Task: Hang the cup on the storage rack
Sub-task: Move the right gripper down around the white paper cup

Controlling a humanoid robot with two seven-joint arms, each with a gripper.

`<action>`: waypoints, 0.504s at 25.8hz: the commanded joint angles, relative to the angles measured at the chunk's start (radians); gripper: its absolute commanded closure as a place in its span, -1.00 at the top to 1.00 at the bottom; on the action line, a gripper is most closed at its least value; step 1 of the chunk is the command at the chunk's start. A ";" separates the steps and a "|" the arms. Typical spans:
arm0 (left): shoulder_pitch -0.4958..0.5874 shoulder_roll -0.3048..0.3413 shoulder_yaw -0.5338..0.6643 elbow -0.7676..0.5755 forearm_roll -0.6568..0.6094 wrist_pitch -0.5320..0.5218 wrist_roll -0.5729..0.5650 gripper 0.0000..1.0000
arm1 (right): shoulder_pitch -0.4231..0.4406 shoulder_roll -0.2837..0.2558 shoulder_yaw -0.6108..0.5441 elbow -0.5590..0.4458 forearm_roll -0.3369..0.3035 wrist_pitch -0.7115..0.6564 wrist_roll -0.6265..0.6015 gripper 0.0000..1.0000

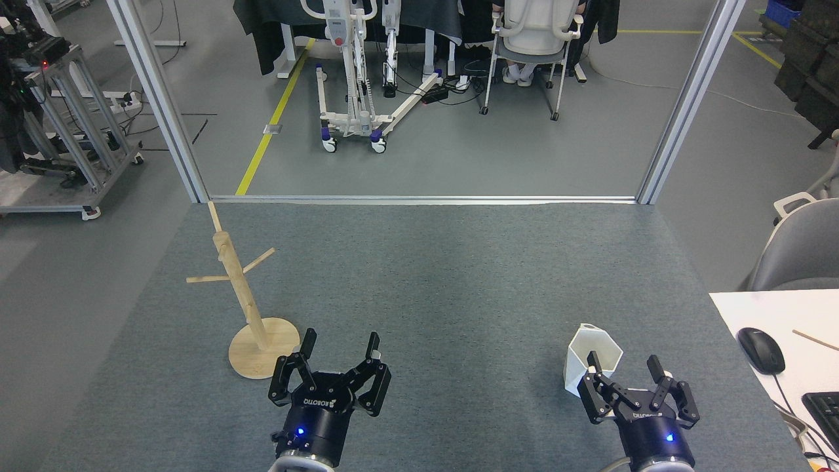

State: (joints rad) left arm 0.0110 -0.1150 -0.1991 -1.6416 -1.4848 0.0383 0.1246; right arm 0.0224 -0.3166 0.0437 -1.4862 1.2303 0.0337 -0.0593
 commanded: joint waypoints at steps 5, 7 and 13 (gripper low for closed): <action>0.000 0.000 0.000 -0.001 0.000 0.002 -0.002 0.99 | 0.008 0.002 0.010 0.078 0.008 -0.002 -0.001 0.99; 0.000 0.001 0.000 -0.001 0.000 0.002 -0.002 0.99 | 0.005 0.001 0.010 0.113 0.006 -0.002 -0.001 0.99; 0.001 0.003 0.001 -0.001 0.000 0.002 -0.002 0.99 | -0.001 0.002 0.013 0.165 0.006 -0.003 -0.001 0.99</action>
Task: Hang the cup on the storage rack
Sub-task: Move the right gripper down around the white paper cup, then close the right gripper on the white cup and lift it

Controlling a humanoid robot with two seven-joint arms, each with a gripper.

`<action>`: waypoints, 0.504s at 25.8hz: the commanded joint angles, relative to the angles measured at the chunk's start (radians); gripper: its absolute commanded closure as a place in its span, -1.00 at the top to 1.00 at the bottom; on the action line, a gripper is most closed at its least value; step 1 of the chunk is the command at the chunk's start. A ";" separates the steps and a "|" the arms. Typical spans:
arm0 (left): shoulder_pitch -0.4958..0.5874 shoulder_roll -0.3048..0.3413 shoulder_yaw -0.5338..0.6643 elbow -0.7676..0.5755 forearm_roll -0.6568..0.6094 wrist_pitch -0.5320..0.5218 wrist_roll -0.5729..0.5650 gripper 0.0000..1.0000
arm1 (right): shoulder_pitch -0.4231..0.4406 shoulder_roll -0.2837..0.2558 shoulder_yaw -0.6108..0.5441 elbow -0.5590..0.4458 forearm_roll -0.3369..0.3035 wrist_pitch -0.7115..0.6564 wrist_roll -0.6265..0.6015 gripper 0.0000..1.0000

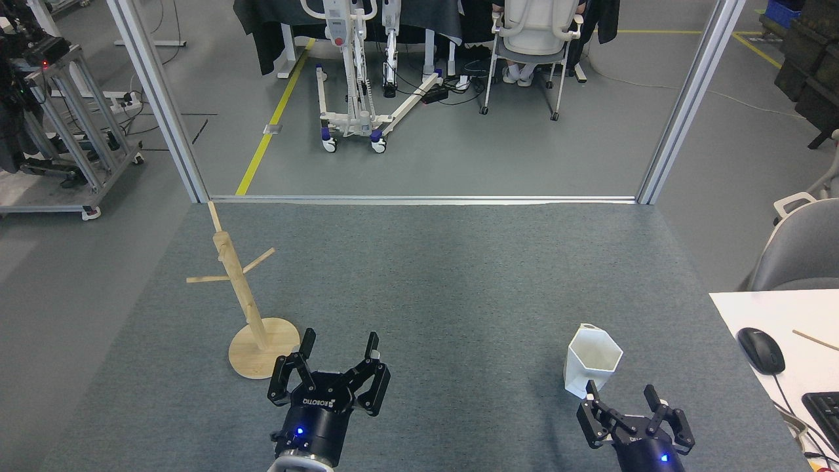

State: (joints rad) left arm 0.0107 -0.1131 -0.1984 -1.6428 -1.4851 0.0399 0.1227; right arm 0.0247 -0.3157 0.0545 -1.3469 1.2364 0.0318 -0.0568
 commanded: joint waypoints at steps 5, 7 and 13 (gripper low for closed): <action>0.002 0.001 0.001 -0.002 -0.001 0.000 0.000 0.99 | -0.042 0.007 0.011 0.072 0.000 -0.012 -0.003 0.99; 0.002 0.001 0.001 -0.002 0.000 0.000 0.000 0.99 | -0.063 0.006 0.013 0.106 -0.002 -0.032 -0.003 0.99; 0.003 0.001 0.001 -0.003 0.000 0.000 0.000 0.99 | -0.112 0.007 0.038 0.161 -0.002 -0.061 -0.003 0.99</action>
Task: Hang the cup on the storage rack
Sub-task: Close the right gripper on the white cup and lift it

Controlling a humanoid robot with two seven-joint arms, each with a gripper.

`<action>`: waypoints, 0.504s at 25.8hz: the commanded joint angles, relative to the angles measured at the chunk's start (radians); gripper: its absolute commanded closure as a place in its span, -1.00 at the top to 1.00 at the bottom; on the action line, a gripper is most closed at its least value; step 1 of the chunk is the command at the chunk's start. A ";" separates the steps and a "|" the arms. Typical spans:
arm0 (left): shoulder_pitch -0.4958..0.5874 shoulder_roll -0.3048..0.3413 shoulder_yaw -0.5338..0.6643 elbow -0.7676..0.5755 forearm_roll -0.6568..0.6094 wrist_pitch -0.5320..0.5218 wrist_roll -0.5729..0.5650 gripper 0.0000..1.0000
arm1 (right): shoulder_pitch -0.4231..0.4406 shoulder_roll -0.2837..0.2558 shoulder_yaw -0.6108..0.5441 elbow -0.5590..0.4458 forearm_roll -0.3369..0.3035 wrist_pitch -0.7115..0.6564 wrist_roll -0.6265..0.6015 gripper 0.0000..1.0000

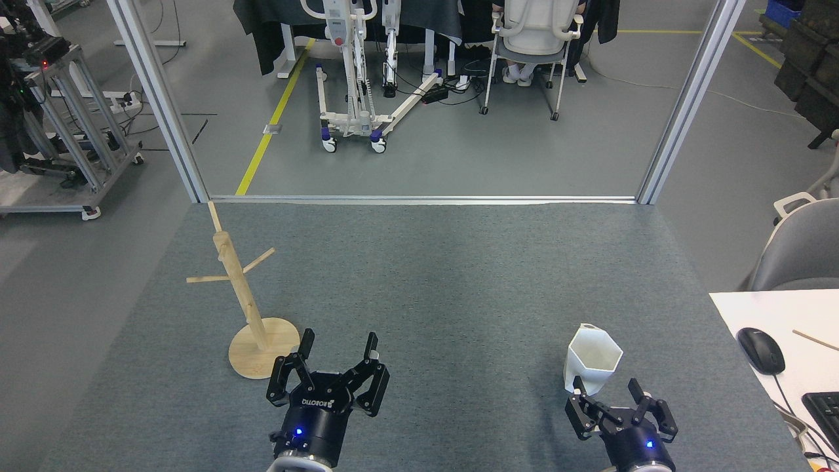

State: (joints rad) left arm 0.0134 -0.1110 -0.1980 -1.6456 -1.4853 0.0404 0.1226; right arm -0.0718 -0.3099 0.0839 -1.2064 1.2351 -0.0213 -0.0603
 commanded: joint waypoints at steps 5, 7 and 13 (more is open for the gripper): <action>0.000 0.001 0.000 -0.002 0.000 -0.001 0.000 0.99 | -0.042 0.008 0.010 0.067 -0.002 -0.006 -0.001 0.99; 0.002 0.001 0.000 -0.005 0.000 -0.001 0.000 0.99 | -0.060 0.008 0.011 0.090 -0.002 -0.006 -0.001 0.99; 0.005 0.001 -0.001 -0.006 0.000 -0.002 0.002 0.99 | -0.109 0.022 0.010 0.149 -0.002 -0.003 -0.001 0.99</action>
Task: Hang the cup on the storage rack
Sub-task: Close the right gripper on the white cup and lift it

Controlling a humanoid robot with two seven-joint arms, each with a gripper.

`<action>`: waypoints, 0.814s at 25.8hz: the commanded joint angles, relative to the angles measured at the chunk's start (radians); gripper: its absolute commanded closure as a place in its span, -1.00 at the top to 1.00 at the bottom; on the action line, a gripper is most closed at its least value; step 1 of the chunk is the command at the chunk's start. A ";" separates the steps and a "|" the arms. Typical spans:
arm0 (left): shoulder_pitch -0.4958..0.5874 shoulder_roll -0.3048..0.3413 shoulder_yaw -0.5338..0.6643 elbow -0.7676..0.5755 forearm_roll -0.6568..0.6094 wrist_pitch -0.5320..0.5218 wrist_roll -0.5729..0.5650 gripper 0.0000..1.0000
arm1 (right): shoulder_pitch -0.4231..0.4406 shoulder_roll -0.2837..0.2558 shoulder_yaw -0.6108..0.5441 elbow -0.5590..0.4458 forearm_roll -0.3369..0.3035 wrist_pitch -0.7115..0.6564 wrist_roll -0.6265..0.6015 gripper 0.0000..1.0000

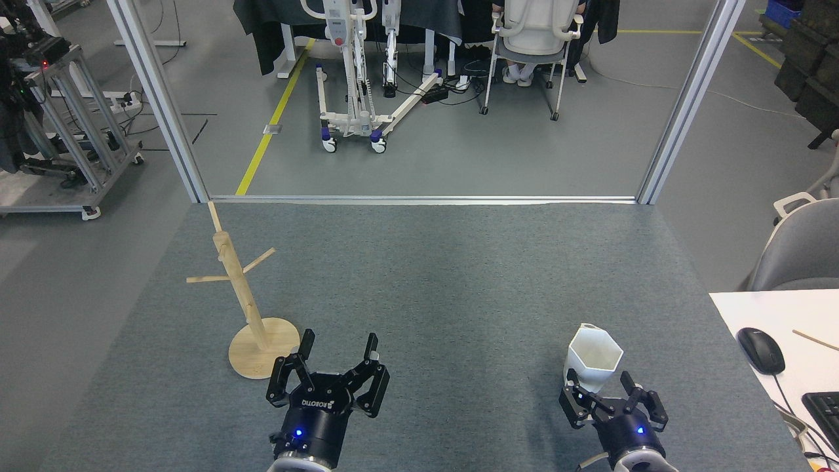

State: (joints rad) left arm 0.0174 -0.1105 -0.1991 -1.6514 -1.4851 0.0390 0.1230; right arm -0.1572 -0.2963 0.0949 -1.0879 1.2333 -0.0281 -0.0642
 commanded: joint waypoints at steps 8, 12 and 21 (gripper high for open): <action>0.001 -0.002 0.001 0.001 -0.001 0.001 0.001 0.99 | -0.076 0.011 -0.001 0.072 0.000 0.005 0.001 0.99; -0.001 -0.003 0.001 0.002 -0.001 0.002 0.000 0.99 | -0.082 0.011 -0.001 0.072 0.000 0.002 -0.002 0.99; -0.007 -0.005 0.001 0.007 -0.001 0.004 0.000 0.99 | -0.116 0.019 0.049 0.083 -0.003 -0.012 0.000 0.99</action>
State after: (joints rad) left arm 0.0131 -0.1148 -0.1979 -1.6467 -1.4863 0.0414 0.1227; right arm -0.2569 -0.2783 0.1171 -1.0099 1.2326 -0.0354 -0.0642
